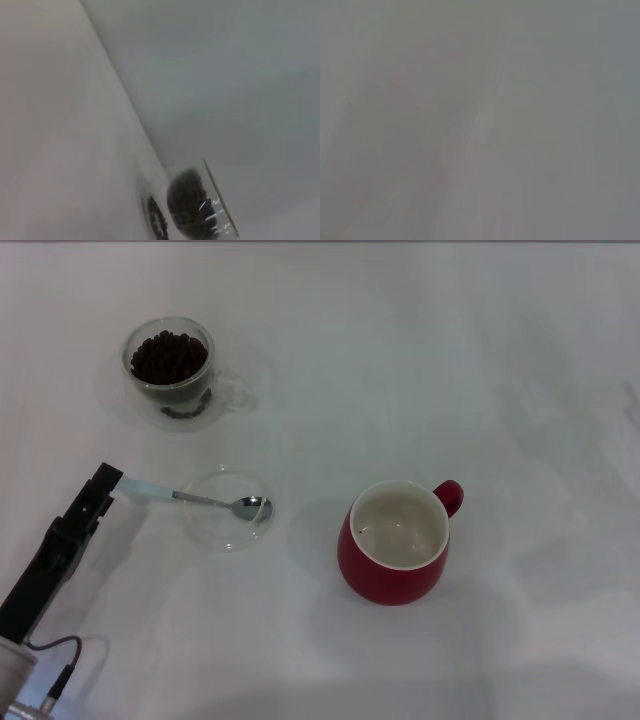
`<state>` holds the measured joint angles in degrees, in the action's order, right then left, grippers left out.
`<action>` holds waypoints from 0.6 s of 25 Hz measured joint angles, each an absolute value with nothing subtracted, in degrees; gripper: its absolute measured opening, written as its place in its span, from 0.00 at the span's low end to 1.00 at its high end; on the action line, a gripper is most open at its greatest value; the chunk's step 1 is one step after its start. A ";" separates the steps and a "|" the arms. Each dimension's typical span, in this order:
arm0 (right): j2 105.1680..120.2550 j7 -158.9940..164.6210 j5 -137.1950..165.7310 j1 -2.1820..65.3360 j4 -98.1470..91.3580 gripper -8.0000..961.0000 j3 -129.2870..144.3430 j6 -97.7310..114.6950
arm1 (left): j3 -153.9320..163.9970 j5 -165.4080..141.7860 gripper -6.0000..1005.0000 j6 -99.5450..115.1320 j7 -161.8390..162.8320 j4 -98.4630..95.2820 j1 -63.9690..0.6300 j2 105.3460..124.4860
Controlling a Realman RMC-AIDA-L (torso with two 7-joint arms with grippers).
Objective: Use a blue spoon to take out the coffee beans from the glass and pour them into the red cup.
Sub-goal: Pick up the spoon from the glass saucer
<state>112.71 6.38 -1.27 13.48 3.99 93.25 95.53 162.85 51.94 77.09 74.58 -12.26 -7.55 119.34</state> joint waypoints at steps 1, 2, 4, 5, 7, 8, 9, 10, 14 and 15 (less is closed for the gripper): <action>112.77 6.38 -1.28 13.37 3.88 0.71 93.25 95.53 | 162.86 51.54 0.70 76.85 75.70 -11.76 -8.07 119.34; 112.85 6.37 -1.29 13.23 3.73 0.71 93.24 95.54 | 162.86 51.11 0.70 76.62 76.78 -11.30 -8.53 119.35; 112.98 6.37 -1.30 13.08 3.54 0.71 93.25 95.56 | 162.86 49.97 0.70 75.67 78.63 -10.48 -9.65 119.33; 113.04 6.36 -1.31 13.07 3.51 0.71 93.25 95.57 | 162.87 49.14 0.70 75.01 79.69 -9.96 -10.49 119.30; 113.16 6.35 -1.32 13.14 3.51 0.71 93.25 95.55 | 162.86 48.05 0.69 74.16 80.87 -9.35 -11.81 119.30; 113.20 6.35 -1.32 13.18 3.51 0.71 93.25 95.54 | 162.86 47.64 0.69 73.89 81.18 -9.21 -12.30 119.29; 113.24 6.34 -1.32 13.21 3.51 0.71 93.25 95.53 | 162.87 47.34 0.69 73.70 81.20 -9.19 -12.74 119.28; 113.26 6.34 -1.32 13.26 3.51 0.71 93.25 95.51 | 162.86 47.22 0.69 73.57 81.11 -9.18 -13.01 119.28; 113.29 6.32 -1.33 13.35 3.51 0.71 93.25 95.07 | 162.83 46.92 0.69 73.33 79.39 -9.19 -13.38 119.33; 113.34 6.32 -1.43 13.37 3.51 0.71 93.25 94.96 | 162.77 46.94 0.69 73.33 79.01 -9.19 -13.39 119.34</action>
